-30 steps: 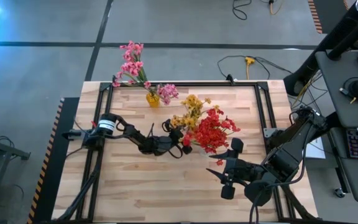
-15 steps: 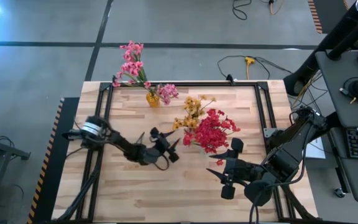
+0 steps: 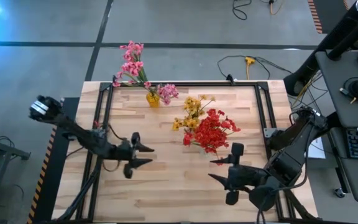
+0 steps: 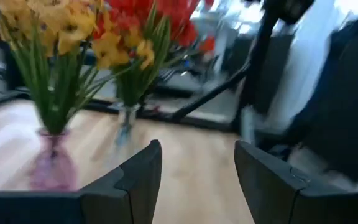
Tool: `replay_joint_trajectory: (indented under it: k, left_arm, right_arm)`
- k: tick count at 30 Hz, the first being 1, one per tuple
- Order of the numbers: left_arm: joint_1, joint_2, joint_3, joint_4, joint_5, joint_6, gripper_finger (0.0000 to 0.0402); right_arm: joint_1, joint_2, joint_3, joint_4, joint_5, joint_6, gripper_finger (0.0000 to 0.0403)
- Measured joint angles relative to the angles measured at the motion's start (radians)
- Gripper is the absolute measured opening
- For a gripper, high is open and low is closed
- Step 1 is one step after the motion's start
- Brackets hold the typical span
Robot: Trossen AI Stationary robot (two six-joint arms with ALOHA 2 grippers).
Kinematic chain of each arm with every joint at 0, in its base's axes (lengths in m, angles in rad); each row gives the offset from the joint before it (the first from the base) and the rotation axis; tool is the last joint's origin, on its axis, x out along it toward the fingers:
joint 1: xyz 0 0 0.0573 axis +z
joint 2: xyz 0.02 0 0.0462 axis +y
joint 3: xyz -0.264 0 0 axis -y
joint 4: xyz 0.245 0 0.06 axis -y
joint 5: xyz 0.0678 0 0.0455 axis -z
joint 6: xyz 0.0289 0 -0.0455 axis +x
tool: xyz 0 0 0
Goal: Sort flowers into vase by color
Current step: Return to Home Position
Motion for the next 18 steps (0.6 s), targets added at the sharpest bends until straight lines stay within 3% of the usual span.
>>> replay_joint_trajectory:
  k: [3,7,9,12,15,18]
  left_arm:
    - [-0.009,-0.099,-0.021,-0.001,0.008,-0.043,0.0184]
    - [0.006,-0.19,0.018,-0.01,-0.021,0.157,0.0184]
    - [0.023,-0.222,0.063,-0.045,-0.041,0.265,0.0184]
    - [0.07,-0.256,0.157,-0.141,-0.048,0.428,0.0184]
    - [0.141,-0.294,0.264,-0.38,-0.042,0.497,0.0184]
    - [0.243,-0.324,0.36,-0.643,0.044,0.478,0.0184]
  right_arm:
    - [0.012,0.002,-0.012,0.013,0.01,-0.037,0.0192]
    - [-0.002,0.004,-0.073,0.161,0.097,-0.186,0.0192]
    - [-0.037,-0.014,-0.1,0.266,0.008,-0.278,0.0192]
    - [-0.101,-0.051,-0.137,0.439,-0.207,-0.432,0.0192]
    - [-0.168,-0.107,-0.199,0.536,-0.4,-0.562,0.0192]
    - [-0.243,-0.2,-0.314,0.642,-0.546,-0.622,0.0192]
